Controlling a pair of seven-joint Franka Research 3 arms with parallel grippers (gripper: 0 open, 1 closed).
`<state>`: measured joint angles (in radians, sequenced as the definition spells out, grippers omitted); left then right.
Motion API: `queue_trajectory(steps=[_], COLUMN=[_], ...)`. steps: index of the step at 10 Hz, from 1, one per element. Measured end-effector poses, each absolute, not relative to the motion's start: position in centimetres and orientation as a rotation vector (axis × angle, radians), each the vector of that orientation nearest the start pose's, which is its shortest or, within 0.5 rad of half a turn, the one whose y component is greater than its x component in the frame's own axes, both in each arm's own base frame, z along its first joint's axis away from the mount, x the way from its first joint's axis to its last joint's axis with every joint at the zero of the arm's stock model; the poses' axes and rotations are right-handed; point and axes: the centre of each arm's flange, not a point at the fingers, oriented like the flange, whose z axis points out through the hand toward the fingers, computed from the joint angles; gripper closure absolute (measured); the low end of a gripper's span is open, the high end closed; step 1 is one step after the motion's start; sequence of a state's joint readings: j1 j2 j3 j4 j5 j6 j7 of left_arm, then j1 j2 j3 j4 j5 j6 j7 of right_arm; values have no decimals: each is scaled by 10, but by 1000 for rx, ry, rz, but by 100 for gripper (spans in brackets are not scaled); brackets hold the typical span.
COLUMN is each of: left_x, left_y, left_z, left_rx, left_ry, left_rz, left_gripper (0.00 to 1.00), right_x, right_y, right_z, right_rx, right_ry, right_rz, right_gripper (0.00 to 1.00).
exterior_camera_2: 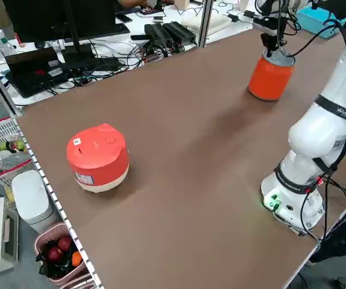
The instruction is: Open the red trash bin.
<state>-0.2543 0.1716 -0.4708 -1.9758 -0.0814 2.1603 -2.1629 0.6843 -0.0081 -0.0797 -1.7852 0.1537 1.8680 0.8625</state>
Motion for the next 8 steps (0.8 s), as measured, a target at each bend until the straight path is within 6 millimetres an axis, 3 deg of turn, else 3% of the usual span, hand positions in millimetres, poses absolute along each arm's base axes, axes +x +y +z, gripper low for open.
queue_trajectory(steps=[8], left_x=[441], left_y=[-387], left_z=[385], left_rx=[-2317], left_ry=[-2162], left_rz=[215], left_gripper=[99], right_x=[446], right_y=[403], right_z=[498], right_rx=[-2928], right_ry=[475], right_rz=[39], right_gripper=[99])
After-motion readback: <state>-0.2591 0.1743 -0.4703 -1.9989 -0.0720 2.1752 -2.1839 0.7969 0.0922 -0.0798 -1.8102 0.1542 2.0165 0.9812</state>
